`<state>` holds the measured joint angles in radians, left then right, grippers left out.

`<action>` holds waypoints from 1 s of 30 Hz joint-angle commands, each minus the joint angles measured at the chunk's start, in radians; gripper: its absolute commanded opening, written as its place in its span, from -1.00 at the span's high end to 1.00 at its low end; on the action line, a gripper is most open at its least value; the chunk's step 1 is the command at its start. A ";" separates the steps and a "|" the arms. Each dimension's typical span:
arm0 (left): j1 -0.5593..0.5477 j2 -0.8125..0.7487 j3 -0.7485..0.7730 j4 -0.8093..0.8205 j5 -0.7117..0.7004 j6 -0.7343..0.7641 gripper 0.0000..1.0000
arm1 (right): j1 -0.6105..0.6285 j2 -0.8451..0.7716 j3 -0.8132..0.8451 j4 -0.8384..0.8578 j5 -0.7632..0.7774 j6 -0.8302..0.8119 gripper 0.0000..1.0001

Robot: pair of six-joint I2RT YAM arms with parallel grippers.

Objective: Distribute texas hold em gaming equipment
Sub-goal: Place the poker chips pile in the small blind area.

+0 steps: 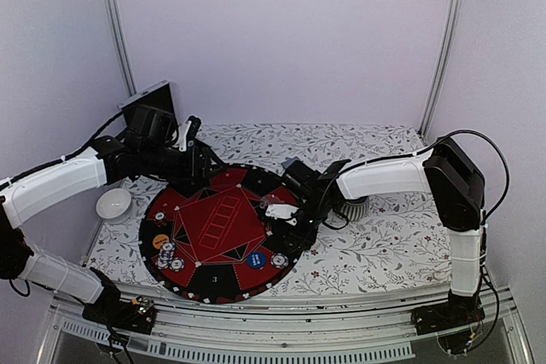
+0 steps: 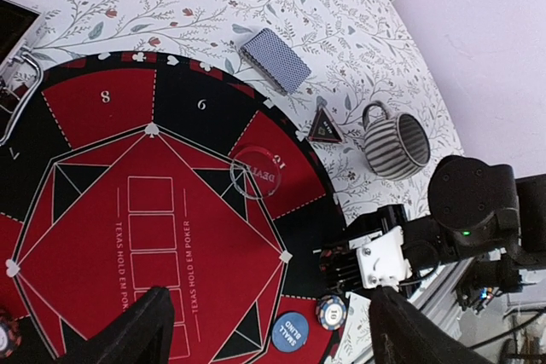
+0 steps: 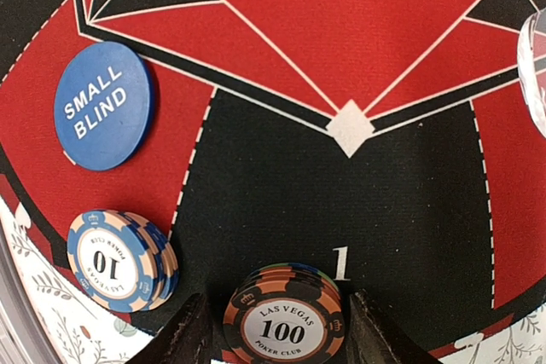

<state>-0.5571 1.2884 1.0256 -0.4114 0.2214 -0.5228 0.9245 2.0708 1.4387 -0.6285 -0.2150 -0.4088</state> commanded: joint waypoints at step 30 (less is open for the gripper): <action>0.040 -0.138 0.139 -0.214 -0.248 0.223 -0.96 | -0.075 -0.413 0.305 0.117 0.227 0.187 -0.98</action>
<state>-0.5350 1.1915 1.1336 -0.5735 0.0654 -0.3584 0.8967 1.7279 1.7428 -0.6121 -0.0574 -0.3298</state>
